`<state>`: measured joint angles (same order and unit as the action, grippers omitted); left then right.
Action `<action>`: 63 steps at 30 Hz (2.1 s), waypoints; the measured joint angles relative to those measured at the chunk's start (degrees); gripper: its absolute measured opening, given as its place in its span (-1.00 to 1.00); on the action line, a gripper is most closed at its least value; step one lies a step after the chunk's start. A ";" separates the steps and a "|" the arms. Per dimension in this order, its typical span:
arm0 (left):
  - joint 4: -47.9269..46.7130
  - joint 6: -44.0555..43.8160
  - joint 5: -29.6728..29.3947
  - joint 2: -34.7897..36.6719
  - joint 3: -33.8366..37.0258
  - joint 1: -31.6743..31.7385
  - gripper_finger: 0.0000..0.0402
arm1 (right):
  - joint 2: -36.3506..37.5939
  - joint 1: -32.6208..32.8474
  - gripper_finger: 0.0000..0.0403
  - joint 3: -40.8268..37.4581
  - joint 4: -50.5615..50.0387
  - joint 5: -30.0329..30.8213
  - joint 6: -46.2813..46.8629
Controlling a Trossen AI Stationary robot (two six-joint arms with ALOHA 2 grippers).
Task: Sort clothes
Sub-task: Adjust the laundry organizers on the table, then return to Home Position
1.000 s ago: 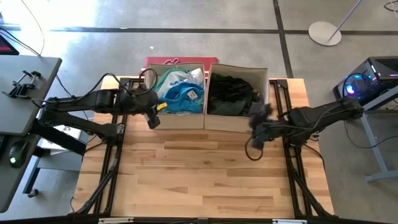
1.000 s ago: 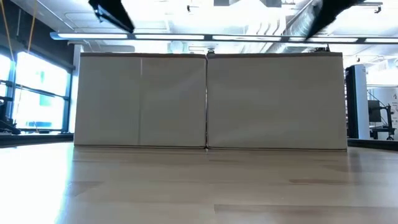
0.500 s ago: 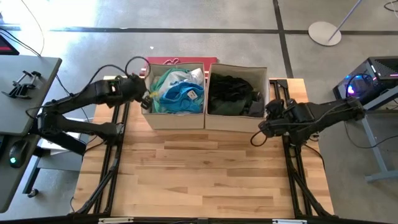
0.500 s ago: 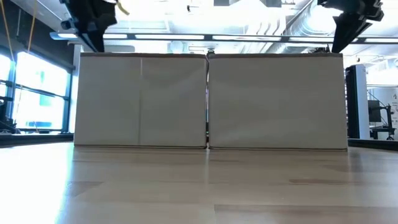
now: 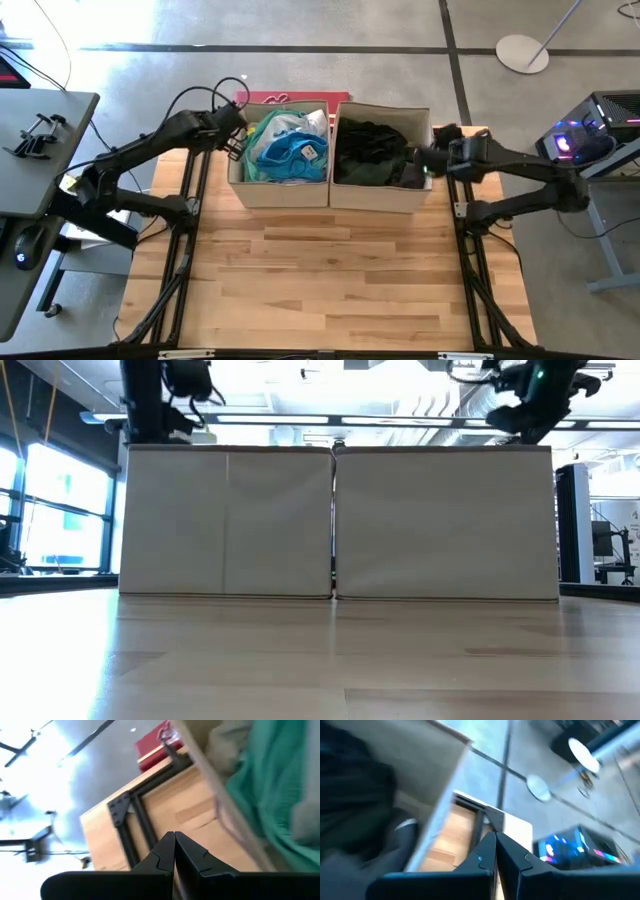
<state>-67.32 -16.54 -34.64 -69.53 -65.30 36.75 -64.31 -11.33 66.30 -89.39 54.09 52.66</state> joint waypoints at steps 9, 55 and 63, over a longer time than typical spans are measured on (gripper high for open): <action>2.85 6.66 4.33 -7.05 0.00 7.92 -1.00 | -0.10 -19.67 -1.00 -0.41 17.79 -14.16 -22.80; 19.39 14.99 25.59 17.90 0.04 -3.36 -1.00 | 24.04 -25.04 -1.00 -16.37 63.00 -49.41 -47.21; 36.82 7.76 22.15 27.66 7.42 -32.26 -1.00 | 39.06 -1.33 -1.00 -20.19 64.00 -51.43 -39.22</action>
<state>-30.50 -8.78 -12.49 -41.87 -57.88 4.48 -25.25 -12.66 46.11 -25.39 2.66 13.45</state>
